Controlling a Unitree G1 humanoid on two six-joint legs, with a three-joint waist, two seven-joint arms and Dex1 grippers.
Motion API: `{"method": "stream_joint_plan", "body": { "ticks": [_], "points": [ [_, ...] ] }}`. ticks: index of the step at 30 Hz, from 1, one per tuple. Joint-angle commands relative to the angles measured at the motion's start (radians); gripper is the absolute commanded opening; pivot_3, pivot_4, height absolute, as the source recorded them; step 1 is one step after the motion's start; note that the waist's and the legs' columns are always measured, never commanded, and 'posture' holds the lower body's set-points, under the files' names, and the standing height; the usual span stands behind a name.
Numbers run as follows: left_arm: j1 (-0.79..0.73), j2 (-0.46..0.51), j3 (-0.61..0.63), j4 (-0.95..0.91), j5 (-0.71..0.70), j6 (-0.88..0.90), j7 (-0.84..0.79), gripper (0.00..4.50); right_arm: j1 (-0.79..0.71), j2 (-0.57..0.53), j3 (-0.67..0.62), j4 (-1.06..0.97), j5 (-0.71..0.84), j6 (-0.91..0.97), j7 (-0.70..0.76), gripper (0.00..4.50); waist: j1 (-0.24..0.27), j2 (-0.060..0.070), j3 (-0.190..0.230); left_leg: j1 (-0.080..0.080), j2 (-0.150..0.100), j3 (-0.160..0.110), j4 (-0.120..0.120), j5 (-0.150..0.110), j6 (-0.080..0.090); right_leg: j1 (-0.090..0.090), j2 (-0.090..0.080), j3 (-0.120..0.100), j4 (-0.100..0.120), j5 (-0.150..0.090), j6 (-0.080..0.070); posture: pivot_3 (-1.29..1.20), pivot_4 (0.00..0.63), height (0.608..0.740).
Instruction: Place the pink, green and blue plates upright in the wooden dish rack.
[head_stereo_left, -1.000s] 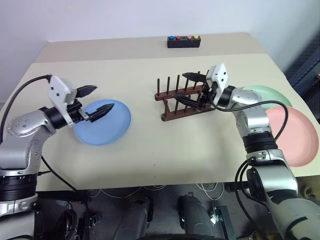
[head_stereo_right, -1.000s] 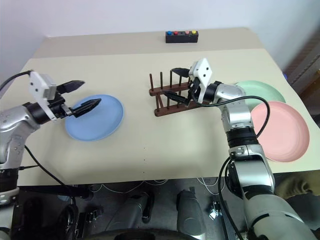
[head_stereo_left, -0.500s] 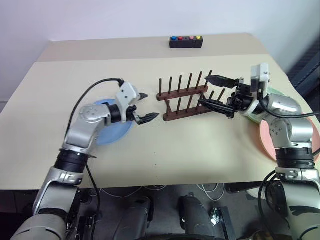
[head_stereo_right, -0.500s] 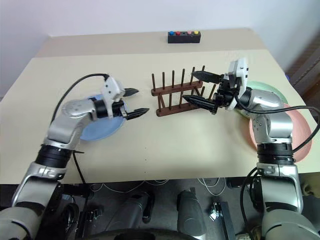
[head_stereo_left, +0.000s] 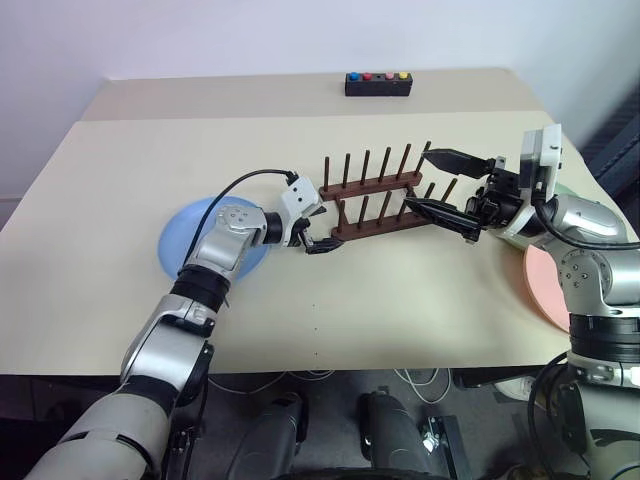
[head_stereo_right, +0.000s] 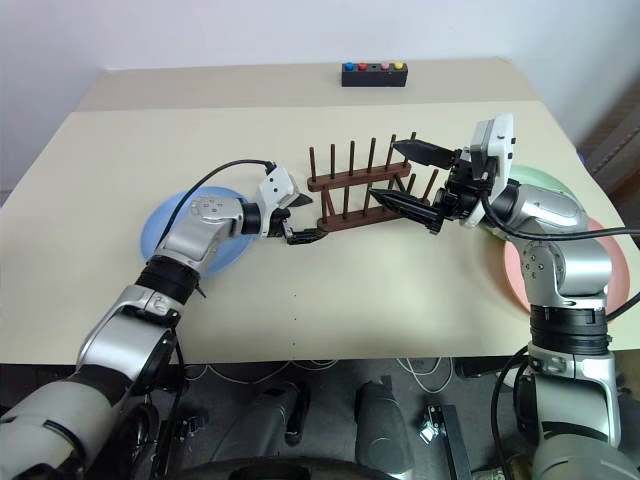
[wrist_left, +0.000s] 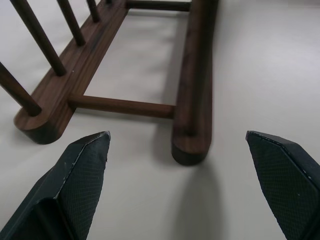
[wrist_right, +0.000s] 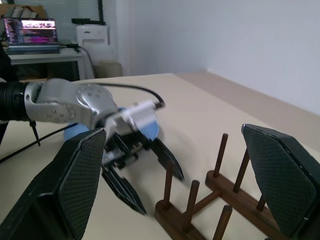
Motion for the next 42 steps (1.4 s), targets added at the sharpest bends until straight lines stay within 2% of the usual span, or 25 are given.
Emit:
{"method": "stream_joint_plan", "body": {
  "ticks": [1, 7, 10, 12, 16, 24, 28, 32, 35, 39, 42],
  "points": [
    [-0.044, -0.016, 0.052, 0.079, -0.032, 0.004, -0.039, 4.50, 0.009, -0.009, -0.032, -0.044, 0.012, -0.018, -0.021, 4.45, -0.001, 0.000, 0.000, 0.000, 0.000, 0.000, 0.000, 0.000, 0.000, 0.000, 0.000, 0.000, 0.000, 0.000, 0.000, 0.00, 0.150, 0.740],
    [-0.094, -0.062, 0.059, 0.195, -0.003, -0.012, -0.066, 4.50, 0.027, -0.015, -0.036, -0.067, 0.013, -0.019, -0.043, 4.45, 0.001, 0.000, 0.000, -0.001, 0.000, 0.000, 0.001, 0.000, 0.000, 0.000, 0.000, 0.000, 0.000, 0.000, 0.001, 0.00, 0.150, 0.740],
    [-0.109, -0.086, 0.055, 0.238, 0.019, -0.053, -0.066, 3.71, 0.044, -0.025, -0.044, -0.078, 0.015, -0.017, -0.046, 4.50, 0.001, 0.000, 0.000, -0.001, -0.001, 0.000, 0.001, 0.000, 0.000, 0.000, 0.000, 0.000, 0.000, 0.000, 0.001, 0.00, 0.150, 0.740],
    [-0.115, -0.096, 0.061, 0.252, 0.026, -0.065, -0.063, 2.86, 0.052, -0.030, -0.048, -0.081, 0.013, -0.015, -0.048, 4.50, 0.001, 0.000, 0.000, -0.001, -0.001, 0.000, 0.001, 0.000, 0.000, 0.000, 0.000, 0.000, 0.000, 0.000, 0.001, 0.00, 0.150, 0.740],
    [-0.108, -0.099, 0.056, 0.257, 0.048, -0.097, -0.060, 0.88, 0.062, -0.034, -0.048, -0.083, 0.010, -0.021, -0.049, 4.50, -0.001, -0.001, 0.000, -0.001, -0.001, 0.000, 0.002, 0.000, 0.000, 0.000, 0.000, 0.000, 0.000, 0.001, 0.001, 0.00, 0.150, 0.740],
    [-0.101, -0.045, 0.089, 0.178, 0.027, -0.083, -0.103, 0.81, 0.067, -0.041, -0.057, -0.052, 0.007, -0.042, -0.045, 4.50, -0.005, -0.001, 0.000, -0.001, -0.001, 0.001, 0.002, 0.000, 0.001, 0.000, 0.000, 0.000, 0.000, 0.001, 0.001, 0.00, 0.150, 0.740],
    [-0.013, 0.022, 0.049, -0.030, 0.008, -0.107, -0.251, 0.81, 0.037, -0.047, -0.105, -0.008, 0.041, -0.051, -0.043, 4.50, -0.004, -0.001, 0.000, -0.001, 0.000, 0.001, 0.001, 0.000, 0.000, -0.001, 0.000, 0.000, 0.000, 0.001, 0.001, 0.00, 0.150, 0.740],
    [0.037, 0.041, 0.038, -0.136, -0.001, -0.088, -0.307, 0.81, 0.024, -0.057, -0.128, 0.007, 0.061, -0.040, -0.027, 4.50, 0.003, -0.001, 0.000, -0.002, -0.001, 0.001, 0.002, 0.000, 0.000, -0.001, 0.000, 0.000, 0.000, 0.001, 0.001, 0.00, 0.150, 0.740],
    [0.043, 0.048, 0.011, -0.118, 0.043, -0.135, -0.306, 0.81, 0.048, -0.073, -0.120, -0.008, 0.054, -0.038, -0.002, 4.50, 0.003, -0.001, 0.000, -0.002, -0.001, 0.000, 0.002, 0.000, 0.001, 0.000, 0.000, 0.000, -0.001, 0.001, 0.001, 0.00, 0.150, 0.740],
    [0.045, 0.023, 0.005, -0.096, 0.020, -0.132, -0.341, 0.81, 0.059, -0.072, -0.124, -0.016, 0.057, -0.034, -0.010, 4.50, -0.002, -0.001, 0.000, -0.002, -0.001, 0.001, 0.002, 0.000, 0.001, -0.001, -0.001, 0.000, 0.000, 0.001, 0.001, 0.00, 0.150, 0.740],
    [0.030, 0.014, -0.015, -0.038, 0.066, -0.126, -0.299, 0.81, 0.063, -0.070, -0.123, -0.027, 0.057, -0.034, -0.018, 4.50, -0.002, -0.001, 0.000, -0.002, -0.001, 0.000, 0.002, 0.000, 0.001, -0.001, -0.001, 0.000, 0.000, 0.001, 0.001, 0.00, 0.150, 0.740]
  ]
}}
